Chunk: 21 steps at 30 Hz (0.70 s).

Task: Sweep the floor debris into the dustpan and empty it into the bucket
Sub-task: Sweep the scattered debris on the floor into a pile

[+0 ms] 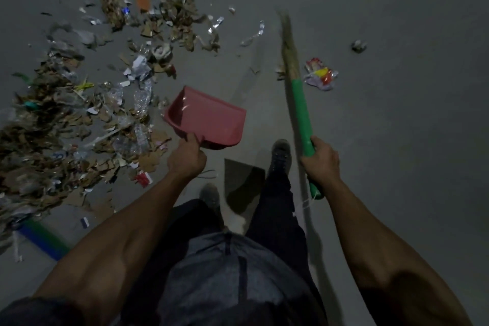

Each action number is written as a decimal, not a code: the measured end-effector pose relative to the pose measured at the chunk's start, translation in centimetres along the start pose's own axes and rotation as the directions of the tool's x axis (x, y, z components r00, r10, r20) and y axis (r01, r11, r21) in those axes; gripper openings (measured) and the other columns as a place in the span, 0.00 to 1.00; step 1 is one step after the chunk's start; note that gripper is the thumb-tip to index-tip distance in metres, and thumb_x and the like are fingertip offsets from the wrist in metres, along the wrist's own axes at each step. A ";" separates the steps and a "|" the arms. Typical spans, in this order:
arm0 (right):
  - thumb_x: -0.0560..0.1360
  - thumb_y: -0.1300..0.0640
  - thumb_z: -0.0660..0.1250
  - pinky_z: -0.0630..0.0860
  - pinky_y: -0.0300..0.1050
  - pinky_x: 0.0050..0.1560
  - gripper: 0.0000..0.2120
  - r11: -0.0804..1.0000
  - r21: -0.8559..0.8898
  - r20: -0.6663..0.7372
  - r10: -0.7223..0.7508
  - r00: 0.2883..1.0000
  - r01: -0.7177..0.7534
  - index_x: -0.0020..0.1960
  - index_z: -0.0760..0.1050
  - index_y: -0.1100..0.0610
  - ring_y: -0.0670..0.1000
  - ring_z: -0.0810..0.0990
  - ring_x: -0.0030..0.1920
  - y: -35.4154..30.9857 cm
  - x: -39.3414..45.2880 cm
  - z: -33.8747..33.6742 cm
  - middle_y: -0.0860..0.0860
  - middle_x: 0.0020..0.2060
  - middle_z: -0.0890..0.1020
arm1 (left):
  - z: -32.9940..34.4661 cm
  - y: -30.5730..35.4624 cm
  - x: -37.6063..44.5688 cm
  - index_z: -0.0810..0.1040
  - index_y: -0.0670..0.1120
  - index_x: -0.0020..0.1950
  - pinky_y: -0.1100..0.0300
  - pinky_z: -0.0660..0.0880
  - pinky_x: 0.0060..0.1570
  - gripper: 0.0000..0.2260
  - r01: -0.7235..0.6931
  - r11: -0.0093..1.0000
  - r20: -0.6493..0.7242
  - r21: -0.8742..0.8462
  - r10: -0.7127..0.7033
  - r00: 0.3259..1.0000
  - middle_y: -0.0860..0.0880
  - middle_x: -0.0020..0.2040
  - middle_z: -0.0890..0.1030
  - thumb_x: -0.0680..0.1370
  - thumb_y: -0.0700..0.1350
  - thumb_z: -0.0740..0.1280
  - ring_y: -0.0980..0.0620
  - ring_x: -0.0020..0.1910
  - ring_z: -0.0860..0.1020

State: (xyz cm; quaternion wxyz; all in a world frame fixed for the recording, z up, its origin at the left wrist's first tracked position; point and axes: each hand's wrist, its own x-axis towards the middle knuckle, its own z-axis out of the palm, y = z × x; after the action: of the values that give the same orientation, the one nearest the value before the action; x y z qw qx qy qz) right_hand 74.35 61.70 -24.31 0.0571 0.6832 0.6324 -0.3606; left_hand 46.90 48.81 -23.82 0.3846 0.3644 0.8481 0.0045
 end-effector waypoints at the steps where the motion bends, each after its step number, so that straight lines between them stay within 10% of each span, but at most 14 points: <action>1: 0.71 0.61 0.67 0.75 0.47 0.52 0.31 0.999 0.028 -0.025 0.038 0.999 -0.037 0.74 0.68 0.55 0.60 0.79 0.54 0.6 1.8 -1.0 0.60 0.58 0.80 | 0.0 1.8 0.7 0.64 0.38 0.62 0.46 0.70 0.51 0.14 0.011 1.000 0.001 0.006 -0.011 1.000 0.33 0.59 0.72 0.77 0.39 0.58 0.33 0.57 0.74; 11: 0.68 0.60 0.70 0.74 0.44 0.48 0.18 0.941 0.164 -0.116 0.316 0.942 -0.296 0.59 0.77 0.58 0.61 0.81 0.49 7.2 20.1 -11.5 0.60 0.50 0.82 | 1.7 17.3 8.0 0.65 0.38 0.61 0.44 0.71 0.51 0.14 0.086 0.996 -0.081 -0.027 -0.088 0.993 0.33 0.59 0.72 0.77 0.39 0.59 0.32 0.55 0.74; 21: 0.70 0.62 0.69 0.78 0.49 0.46 0.18 0.903 -0.430 0.162 0.064 0.985 0.012 0.60 0.76 0.60 0.62 0.81 0.47 11.0 29.8 -15.9 0.62 0.48 0.82 | 4.6 21.1 11.9 0.65 0.41 0.60 0.47 0.70 0.44 0.13 0.112 0.994 -0.090 0.007 -0.111 0.990 0.36 0.57 0.73 0.76 0.40 0.59 0.35 0.51 0.75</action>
State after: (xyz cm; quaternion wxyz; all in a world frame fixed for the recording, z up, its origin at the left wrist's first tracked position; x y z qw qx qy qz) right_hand 89.24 92.59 -33.64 0.2651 0.6285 0.6798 -0.2695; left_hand 57.68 70.41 -28.70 0.3439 0.3180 0.8835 -0.0059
